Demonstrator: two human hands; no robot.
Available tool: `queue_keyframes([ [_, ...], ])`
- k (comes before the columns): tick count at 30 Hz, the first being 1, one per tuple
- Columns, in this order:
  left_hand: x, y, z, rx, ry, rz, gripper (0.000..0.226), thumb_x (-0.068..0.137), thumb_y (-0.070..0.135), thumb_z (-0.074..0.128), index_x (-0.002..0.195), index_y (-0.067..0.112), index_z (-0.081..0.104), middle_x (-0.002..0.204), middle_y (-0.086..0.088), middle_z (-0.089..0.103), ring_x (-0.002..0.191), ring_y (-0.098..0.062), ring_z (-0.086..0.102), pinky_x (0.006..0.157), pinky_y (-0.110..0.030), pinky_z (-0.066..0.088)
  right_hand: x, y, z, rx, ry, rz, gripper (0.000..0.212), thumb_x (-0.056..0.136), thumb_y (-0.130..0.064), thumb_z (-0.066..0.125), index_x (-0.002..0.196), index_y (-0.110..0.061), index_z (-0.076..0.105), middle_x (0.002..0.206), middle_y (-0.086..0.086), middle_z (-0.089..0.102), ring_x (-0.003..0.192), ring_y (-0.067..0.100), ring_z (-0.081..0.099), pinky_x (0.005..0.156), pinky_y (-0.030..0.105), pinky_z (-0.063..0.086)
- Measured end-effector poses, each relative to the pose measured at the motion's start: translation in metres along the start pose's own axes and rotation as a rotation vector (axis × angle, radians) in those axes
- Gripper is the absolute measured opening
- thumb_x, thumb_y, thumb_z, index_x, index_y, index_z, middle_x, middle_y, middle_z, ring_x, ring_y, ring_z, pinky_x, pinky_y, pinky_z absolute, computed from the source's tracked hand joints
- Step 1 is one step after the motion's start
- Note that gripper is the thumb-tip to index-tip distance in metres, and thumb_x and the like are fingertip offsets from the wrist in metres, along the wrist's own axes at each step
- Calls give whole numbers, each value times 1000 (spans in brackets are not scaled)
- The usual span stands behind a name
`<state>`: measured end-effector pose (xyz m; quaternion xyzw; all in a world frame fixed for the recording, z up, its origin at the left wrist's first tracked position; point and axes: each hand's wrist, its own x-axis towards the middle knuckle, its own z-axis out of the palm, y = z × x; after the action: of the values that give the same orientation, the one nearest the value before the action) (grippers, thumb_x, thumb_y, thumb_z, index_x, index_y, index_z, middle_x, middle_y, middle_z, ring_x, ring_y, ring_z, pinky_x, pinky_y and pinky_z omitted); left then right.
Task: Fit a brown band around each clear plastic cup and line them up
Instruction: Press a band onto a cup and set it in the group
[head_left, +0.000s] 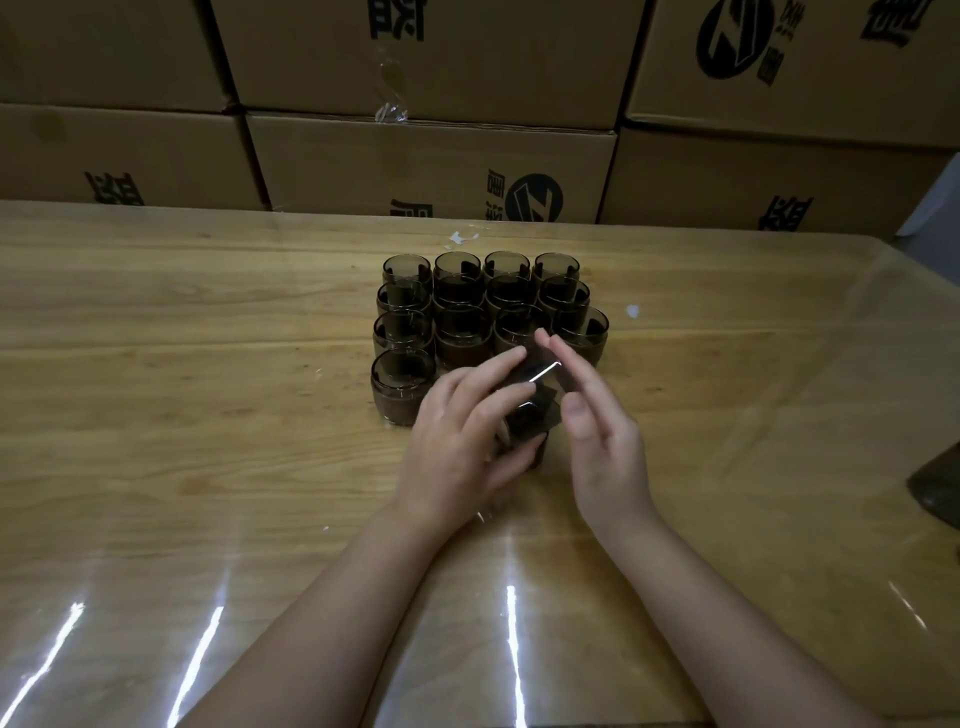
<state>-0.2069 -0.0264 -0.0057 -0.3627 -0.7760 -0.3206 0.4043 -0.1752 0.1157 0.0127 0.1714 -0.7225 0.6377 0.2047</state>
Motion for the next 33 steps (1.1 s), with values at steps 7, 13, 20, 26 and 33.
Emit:
queue_keyframes([
  [7, -2, 2, -2, -134, 66, -91, 55, 81, 19, 74, 126, 11, 44, 135, -21, 49, 126, -28, 50, 101, -46, 44, 1, 3, 3, -3, -47, 113, 41, 87, -47, 45, 127, -37, 48, 129, -14, 58, 122, -1, 52, 96, 14, 41],
  [13, 1, 13, -6, -320, -31, -266, 69, 83, 21, 63, 144, 10, 33, 150, -20, 33, 141, -24, 34, 114, -34, 31, 3, -1, 1, 61, -73, 154, 55, 79, -37, 62, 130, -38, 41, 122, -3, 51, 96, 2, 63, 75, 17, 51],
  [20, 4, 34, -1, -625, -2, -527, 78, 82, 22, 55, 146, 25, 11, 156, 3, 20, 147, -19, 21, 116, -54, 26, 3, 9, 8, 90, 59, 193, 48, 78, -22, 66, 119, -34, 43, 133, 13, 48, 101, 13, 65, 78, 24, 54],
  [26, 2, 33, 6, -654, -27, -496, 72, 85, 20, 54, 146, 16, 16, 153, -14, 32, 143, -18, 32, 116, -37, 30, 8, 13, -1, 215, 234, 162, 49, 79, -13, 63, 121, -28, 42, 110, -24, 63, 97, 4, 67, 76, 16, 52],
  [33, 6, 20, 1, -715, 58, -638, 58, 88, 41, 45, 136, 8, 47, 135, -5, 56, 129, -16, 50, 107, -33, 39, 1, -4, 8, 177, 47, 72, 54, 78, -15, 68, 123, -24, 40, 109, -23, 66, 94, 5, 68, 77, 21, 55],
])
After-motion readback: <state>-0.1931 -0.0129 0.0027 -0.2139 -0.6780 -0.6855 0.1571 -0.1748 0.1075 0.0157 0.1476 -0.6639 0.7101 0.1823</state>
